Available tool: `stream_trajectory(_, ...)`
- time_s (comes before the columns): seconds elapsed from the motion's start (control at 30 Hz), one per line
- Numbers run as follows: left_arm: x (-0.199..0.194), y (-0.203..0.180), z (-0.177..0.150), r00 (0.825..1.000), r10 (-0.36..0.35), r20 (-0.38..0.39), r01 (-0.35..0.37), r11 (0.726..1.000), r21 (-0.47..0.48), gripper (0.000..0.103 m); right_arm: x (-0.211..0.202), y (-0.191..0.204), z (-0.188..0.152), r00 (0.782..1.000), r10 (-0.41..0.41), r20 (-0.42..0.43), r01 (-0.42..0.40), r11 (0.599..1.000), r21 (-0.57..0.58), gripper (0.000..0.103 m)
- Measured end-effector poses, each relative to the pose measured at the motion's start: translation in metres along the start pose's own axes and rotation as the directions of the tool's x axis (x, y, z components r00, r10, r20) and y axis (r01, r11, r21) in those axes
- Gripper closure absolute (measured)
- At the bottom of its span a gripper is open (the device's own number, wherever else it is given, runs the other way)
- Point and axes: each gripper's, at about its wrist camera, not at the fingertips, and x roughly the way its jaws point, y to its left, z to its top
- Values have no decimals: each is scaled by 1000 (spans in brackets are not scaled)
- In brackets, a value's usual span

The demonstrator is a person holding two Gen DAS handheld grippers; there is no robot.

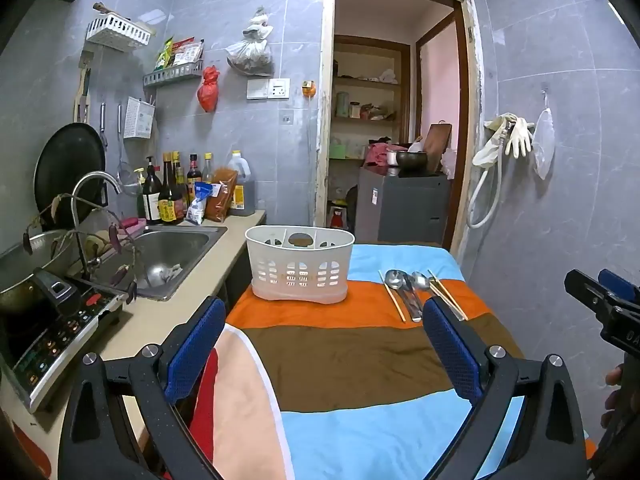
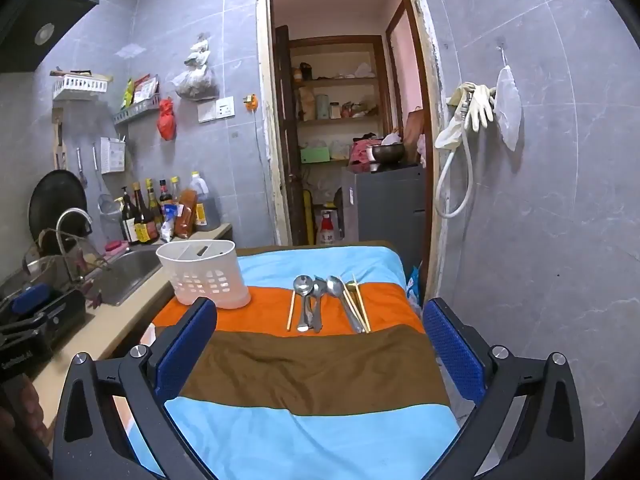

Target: Organize utensils

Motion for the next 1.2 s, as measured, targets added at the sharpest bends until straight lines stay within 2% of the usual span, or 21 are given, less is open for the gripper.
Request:
stream_trajectory(0.5,-1,13,-5,1000,2,-6,-2,1000,-12,6,5,5,1,1000,13,-4,-13,1000,5,0)
stream_trajectory(1.2,2,11,-1,1000,7,-3,-7,1000,-6,6,3,6,0,1000,12,-4,-12,1000,1,0)
